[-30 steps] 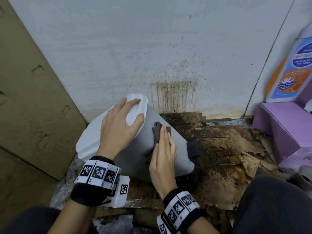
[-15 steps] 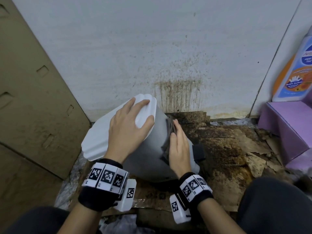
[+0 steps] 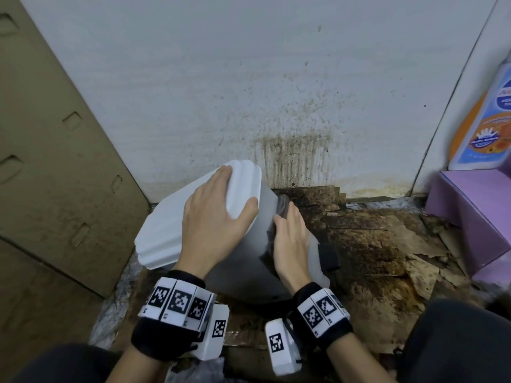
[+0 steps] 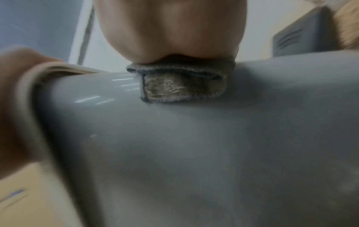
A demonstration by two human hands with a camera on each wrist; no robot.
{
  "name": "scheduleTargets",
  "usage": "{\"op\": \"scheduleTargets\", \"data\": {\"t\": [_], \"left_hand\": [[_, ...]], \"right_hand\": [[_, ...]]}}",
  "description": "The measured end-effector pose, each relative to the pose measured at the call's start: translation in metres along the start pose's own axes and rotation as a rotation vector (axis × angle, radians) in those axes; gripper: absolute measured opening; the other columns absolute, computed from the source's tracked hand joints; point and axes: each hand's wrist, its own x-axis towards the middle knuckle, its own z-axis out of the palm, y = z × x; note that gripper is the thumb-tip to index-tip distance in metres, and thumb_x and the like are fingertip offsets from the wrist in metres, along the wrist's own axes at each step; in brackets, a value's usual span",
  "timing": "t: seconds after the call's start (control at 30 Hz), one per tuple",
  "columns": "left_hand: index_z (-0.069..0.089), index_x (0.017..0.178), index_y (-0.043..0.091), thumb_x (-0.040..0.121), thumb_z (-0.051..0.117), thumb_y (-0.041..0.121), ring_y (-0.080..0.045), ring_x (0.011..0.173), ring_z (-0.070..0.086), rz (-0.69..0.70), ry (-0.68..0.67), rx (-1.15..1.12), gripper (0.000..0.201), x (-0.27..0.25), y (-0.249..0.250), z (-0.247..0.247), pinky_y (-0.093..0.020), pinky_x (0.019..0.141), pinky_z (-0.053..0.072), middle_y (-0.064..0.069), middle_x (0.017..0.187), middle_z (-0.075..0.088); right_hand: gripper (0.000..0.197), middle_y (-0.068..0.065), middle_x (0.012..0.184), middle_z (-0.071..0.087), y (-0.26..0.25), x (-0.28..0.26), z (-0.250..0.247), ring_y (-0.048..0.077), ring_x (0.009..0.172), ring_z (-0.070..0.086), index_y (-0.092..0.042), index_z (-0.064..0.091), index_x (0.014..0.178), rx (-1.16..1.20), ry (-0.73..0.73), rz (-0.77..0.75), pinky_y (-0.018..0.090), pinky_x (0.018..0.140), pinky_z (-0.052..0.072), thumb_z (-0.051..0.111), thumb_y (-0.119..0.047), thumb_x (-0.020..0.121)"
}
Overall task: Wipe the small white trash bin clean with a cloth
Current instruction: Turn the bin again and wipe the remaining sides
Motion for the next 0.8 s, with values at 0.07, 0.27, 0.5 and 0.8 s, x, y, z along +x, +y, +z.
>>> {"op": "scheduleTargets", "data": {"t": [0.07, 0.27, 0.5, 0.8], "left_hand": [[0.038, 0.154, 0.024, 0.088, 0.044, 0.062, -0.020, 0.141, 0.044, 0.002, -0.001, 0.000, 0.076, 0.000, -0.001, 0.000, -0.049, 0.115, 0.036, 0.006, 0.160, 0.043], [0.037, 0.155, 0.026, 0.085, 0.038, 0.068, -0.017, 0.144, 0.041, -0.009, -0.003, -0.006, 0.082, 0.000, -0.005, -0.003, -0.047, 0.118, 0.033, 0.009, 0.161, 0.041], [0.038, 0.155, 0.026, 0.088, 0.043, 0.063, -0.018, 0.144, 0.041, -0.017, 0.000, -0.030, 0.077, 0.002, -0.007, -0.006, -0.045, 0.118, 0.033, 0.008, 0.160, 0.042], [0.040, 0.154, 0.027, 0.086, 0.040, 0.065, -0.018, 0.142, 0.043, -0.019, 0.014, -0.030, 0.078, 0.000, -0.008, -0.009, -0.045, 0.117, 0.035, 0.008, 0.159, 0.044]], "right_hand": [[0.071, -0.013, 0.172, 0.008, -0.017, -0.003, 0.008, 0.002, 0.157, 0.001, -0.027, 0.011, 0.165, 0.000, -0.050, -0.094, 0.039, 0.130, 0.003, 0.022, -0.051, 0.099], [0.058, -0.017, 0.171, 0.015, -0.018, -0.001, 0.008, -0.005, 0.156, 0.006, -0.028, 0.019, 0.164, 0.039, -0.119, -0.314, 0.029, 0.129, 0.008, 0.031, -0.044, 0.110], [0.057, -0.013, 0.171, 0.014, 0.030, 0.007, -0.008, -0.003, 0.156, 0.009, -0.026, 0.018, 0.164, -0.023, -0.093, -0.206, 0.033, 0.130, 0.009, 0.028, -0.040, 0.110], [0.058, -0.013, 0.169, 0.022, 0.053, -0.003, -0.017, 0.003, 0.155, 0.014, -0.027, 0.024, 0.163, -0.023, -0.002, -0.053, 0.037, 0.130, 0.011, 0.043, -0.036, 0.109]]}}
